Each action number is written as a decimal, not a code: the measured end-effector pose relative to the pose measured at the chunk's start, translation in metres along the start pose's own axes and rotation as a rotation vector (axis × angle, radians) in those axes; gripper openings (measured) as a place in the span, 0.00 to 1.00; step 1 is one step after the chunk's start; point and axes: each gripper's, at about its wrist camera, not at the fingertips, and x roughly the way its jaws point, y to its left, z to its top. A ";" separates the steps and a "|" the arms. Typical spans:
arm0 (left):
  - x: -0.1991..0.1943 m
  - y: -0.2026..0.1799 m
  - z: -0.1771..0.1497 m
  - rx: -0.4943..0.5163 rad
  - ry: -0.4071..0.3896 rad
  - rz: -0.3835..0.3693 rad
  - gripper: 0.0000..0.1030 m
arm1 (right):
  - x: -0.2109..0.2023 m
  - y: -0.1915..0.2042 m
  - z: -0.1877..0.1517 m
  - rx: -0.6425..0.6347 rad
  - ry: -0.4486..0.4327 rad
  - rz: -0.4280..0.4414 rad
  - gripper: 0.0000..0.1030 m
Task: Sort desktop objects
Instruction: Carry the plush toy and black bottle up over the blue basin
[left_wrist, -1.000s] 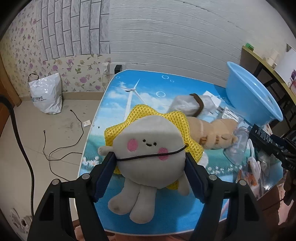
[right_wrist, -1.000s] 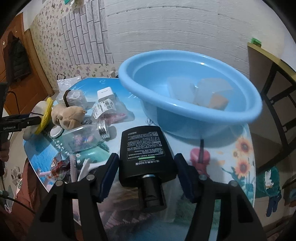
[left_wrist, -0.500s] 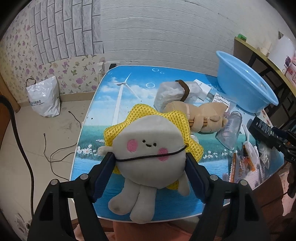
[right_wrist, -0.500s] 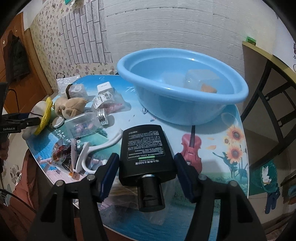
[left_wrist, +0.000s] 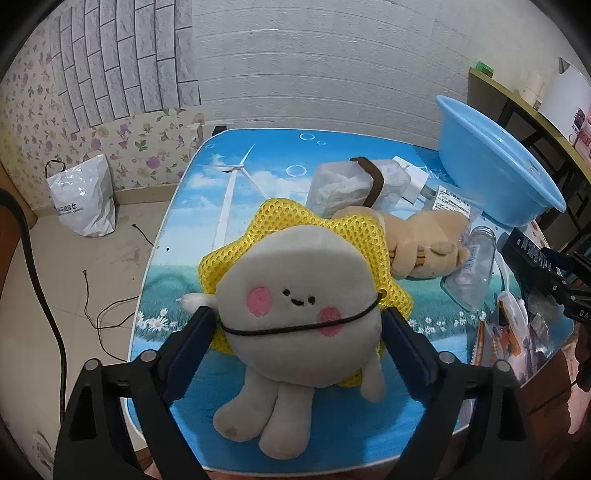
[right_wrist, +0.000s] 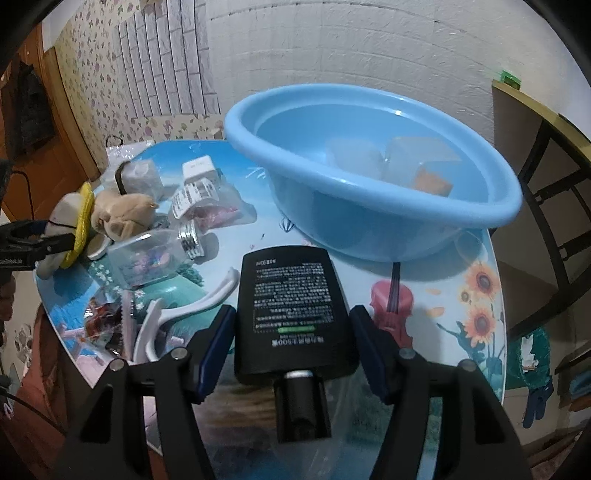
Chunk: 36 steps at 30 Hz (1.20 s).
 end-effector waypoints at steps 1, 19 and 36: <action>0.002 0.000 0.000 -0.002 0.001 -0.002 0.92 | 0.002 0.001 0.001 -0.004 0.004 -0.003 0.62; -0.021 0.004 0.006 -0.035 -0.061 -0.041 0.74 | -0.007 -0.001 0.000 0.020 -0.040 0.043 0.60; -0.088 -0.048 0.035 0.066 -0.194 -0.093 0.74 | -0.069 0.018 0.028 -0.029 -0.202 0.118 0.60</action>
